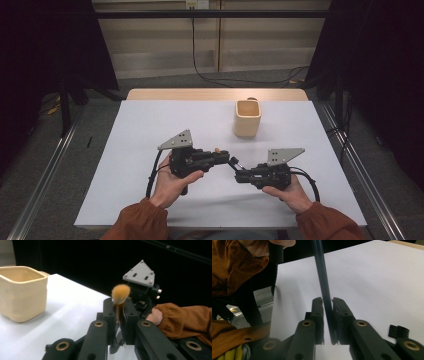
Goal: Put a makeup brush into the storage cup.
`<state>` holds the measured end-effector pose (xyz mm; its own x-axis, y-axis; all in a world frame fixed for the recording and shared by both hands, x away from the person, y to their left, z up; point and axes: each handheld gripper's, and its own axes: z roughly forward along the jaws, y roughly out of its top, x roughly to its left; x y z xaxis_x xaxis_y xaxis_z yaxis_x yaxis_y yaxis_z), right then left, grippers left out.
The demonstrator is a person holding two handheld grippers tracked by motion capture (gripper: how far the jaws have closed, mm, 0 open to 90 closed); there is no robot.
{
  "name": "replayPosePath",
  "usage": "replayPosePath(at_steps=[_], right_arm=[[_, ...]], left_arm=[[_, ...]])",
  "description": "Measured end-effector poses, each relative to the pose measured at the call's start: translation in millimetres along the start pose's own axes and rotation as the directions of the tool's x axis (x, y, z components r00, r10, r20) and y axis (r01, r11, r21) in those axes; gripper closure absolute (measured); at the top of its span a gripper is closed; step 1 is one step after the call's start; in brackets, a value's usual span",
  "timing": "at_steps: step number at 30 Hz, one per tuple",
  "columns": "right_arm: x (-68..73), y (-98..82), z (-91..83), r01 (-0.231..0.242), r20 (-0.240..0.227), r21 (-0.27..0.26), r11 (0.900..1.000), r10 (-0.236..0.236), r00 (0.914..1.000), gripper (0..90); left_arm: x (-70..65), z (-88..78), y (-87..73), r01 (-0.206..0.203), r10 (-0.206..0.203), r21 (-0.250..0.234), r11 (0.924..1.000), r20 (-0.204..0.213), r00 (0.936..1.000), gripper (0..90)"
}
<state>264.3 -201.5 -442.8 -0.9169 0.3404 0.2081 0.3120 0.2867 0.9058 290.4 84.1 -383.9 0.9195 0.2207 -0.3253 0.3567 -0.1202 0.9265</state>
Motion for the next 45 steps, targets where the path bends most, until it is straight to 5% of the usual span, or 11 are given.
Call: replayPosePath(at_steps=[6,22,32,45], right_arm=[[0.2,1.6,-4.4,-0.005,0.003,-0.028,1.0,0.005,1.0,67.3],[1.4,4.0,-10.1,-0.023,0.049,-0.071,0.997,0.027,0.9984,16.4],[0.3,5.6,-14.5,-0.033,0.073,-0.103,0.994,0.04,0.9965,4.1],[-0.7,4.8,-24.6,-0.046,0.107,-0.133,0.99,0.061,0.9924,3.4]], left_arm=[[1.5,-3.7,1.2,-0.007,0.007,0.003,1.0,-0.009,0.9999,84.1],[4.6,-15.4,6.3,-0.006,0.006,0.006,1.0,-0.05,0.9987,84.0],[7.3,-24.0,8.7,-0.005,0.006,0.013,0.9999,-0.065,0.9978,84.0],[9.5,-43.2,14.0,0.001,0.001,0.025,0.9997,-0.095,0.9955,84.1]])
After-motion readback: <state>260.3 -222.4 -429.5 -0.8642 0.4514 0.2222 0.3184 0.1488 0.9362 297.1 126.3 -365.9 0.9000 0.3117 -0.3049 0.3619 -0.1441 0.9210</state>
